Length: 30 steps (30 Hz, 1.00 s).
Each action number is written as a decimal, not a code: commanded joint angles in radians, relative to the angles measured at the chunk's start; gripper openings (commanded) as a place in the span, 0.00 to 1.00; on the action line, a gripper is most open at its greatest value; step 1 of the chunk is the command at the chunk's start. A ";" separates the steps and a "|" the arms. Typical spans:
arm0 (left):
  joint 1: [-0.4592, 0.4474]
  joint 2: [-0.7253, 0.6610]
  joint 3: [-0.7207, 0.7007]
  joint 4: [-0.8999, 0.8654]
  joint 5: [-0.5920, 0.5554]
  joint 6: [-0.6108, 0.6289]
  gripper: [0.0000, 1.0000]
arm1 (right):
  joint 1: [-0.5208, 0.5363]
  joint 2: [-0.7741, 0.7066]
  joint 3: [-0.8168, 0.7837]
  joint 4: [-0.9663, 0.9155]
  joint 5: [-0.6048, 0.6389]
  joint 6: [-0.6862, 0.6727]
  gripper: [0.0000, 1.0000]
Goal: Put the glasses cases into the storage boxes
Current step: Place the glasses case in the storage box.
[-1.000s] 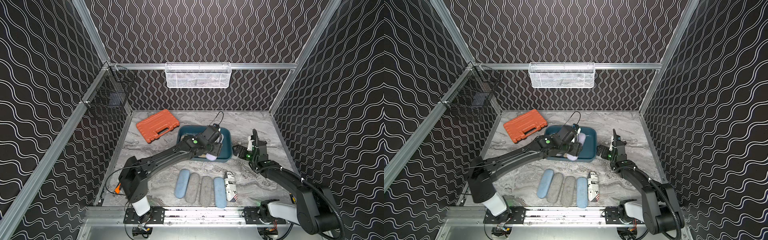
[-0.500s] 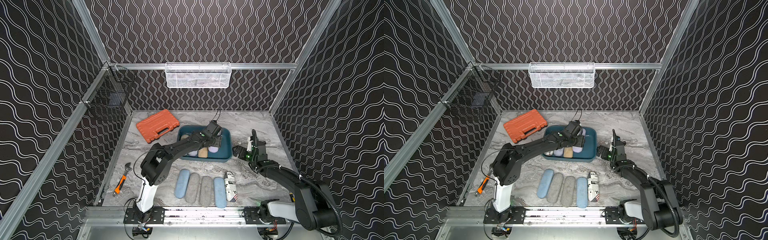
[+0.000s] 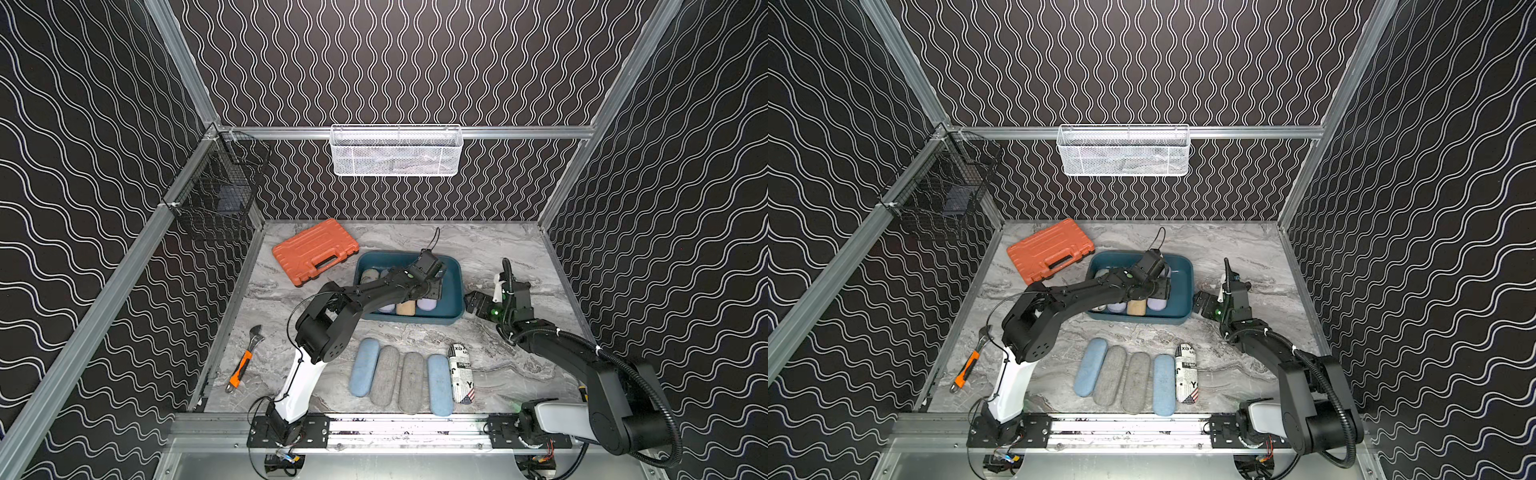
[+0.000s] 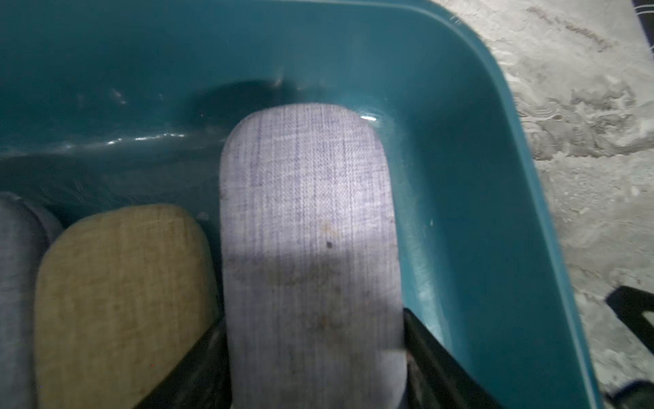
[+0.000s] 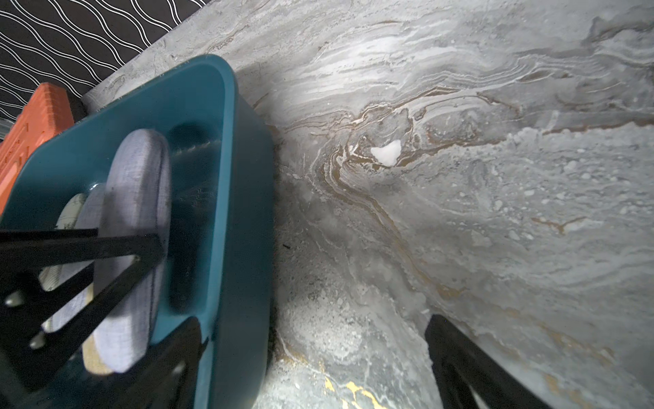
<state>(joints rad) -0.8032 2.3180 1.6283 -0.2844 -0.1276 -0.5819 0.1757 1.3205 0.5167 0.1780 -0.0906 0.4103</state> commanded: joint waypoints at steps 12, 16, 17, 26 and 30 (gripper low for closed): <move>0.004 0.011 -0.016 0.030 -0.092 -0.046 0.72 | -0.001 0.019 0.014 0.022 -0.005 0.003 1.00; 0.004 0.004 -0.015 0.022 -0.110 -0.050 0.75 | -0.001 0.021 0.014 0.022 -0.005 0.005 1.00; 0.004 0.002 -0.014 0.018 -0.112 -0.050 0.75 | -0.001 0.022 0.015 0.022 -0.006 0.005 1.00; 0.002 -0.036 -0.008 0.003 -0.121 -0.050 0.79 | -0.002 0.022 0.018 0.022 -0.008 0.005 1.00; 0.001 -0.068 -0.003 0.014 -0.101 -0.038 0.79 | -0.002 0.022 0.017 0.022 -0.010 0.004 1.00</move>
<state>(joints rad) -0.8032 2.2704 1.6157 -0.2871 -0.2306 -0.6250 0.1745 1.3437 0.5274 0.1795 -0.0944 0.4103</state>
